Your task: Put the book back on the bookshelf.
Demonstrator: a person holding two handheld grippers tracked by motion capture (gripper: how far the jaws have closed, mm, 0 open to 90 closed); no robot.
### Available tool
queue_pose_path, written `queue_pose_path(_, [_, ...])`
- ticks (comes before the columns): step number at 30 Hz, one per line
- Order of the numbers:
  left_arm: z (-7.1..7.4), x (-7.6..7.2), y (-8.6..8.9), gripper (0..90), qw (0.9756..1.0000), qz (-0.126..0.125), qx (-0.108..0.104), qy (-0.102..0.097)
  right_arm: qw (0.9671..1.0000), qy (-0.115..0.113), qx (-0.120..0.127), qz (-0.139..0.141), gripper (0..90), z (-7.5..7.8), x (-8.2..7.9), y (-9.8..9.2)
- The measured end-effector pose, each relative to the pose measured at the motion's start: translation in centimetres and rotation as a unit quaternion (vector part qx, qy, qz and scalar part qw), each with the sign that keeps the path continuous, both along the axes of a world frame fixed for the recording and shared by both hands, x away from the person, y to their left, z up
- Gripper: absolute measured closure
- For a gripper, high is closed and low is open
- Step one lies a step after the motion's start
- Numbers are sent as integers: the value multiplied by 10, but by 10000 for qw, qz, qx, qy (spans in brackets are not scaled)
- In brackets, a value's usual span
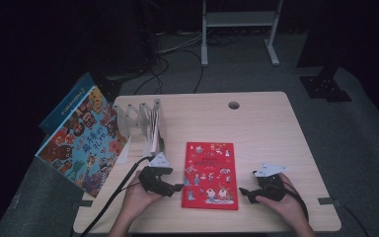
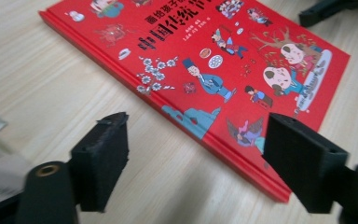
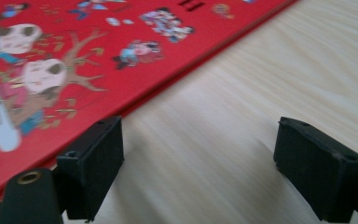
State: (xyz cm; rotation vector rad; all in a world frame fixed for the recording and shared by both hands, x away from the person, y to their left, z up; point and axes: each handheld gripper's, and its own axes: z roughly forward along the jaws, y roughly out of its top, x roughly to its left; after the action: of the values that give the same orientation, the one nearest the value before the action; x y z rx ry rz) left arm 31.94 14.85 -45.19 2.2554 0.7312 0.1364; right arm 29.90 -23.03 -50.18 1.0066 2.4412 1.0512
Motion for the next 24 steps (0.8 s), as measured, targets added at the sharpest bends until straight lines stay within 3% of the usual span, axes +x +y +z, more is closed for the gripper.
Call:
queue_pose_path(4, [-7,6,-11,147,9999,46,42,112,9996,-21,4,295,155,0,-5,10])
queue_pose_path(6, [-10,8,-17,102,9998,56,47,205,9995,0,22,304,166,0,-6,11])
queue_pose_path(13, [-21,18,-34,67,9992,45,322,252,9987,-10,48,513,169,0,-9,17])
queue_pose_path(24, [-30,27,-35,34,9983,253,446,285,9959,23,71,899,156,0,-23,52])
